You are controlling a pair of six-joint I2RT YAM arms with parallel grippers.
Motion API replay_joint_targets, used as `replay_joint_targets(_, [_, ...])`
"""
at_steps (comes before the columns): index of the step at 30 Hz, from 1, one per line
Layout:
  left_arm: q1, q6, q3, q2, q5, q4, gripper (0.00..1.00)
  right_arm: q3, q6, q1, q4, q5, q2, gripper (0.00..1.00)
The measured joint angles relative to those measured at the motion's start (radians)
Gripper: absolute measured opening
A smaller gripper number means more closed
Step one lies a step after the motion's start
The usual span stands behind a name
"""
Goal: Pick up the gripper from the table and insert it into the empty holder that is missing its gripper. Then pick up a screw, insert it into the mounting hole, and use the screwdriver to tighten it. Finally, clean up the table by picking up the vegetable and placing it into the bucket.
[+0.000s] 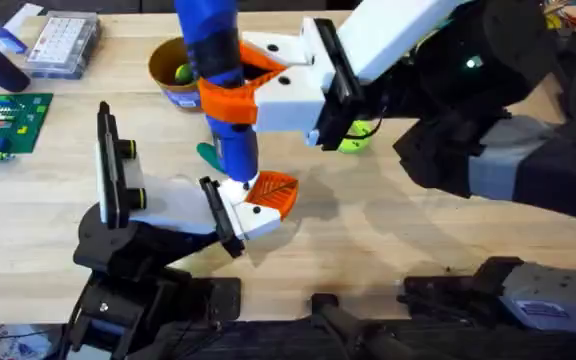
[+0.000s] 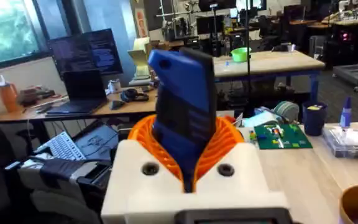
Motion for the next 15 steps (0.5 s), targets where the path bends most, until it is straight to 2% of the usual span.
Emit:
replay_joint_targets(4, [0.0,0.0,0.0,0.0,0.0,0.0,0.02,0.0,0.003,-0.001,-0.006,0.001,0.0,0.046])
replay_joint_targets(8, [0.0,-0.003,0.0,0.004,0.008,-0.002,0.02,0.001,0.002,0.004,-0.104,0.033,0.0,0.046])
replay_joint_targets(15, [0.0,-0.008,0.0,0.005,0.008,-0.002,0.02,0.002,-0.004,0.011,-0.109,0.044,0.0,0.046])
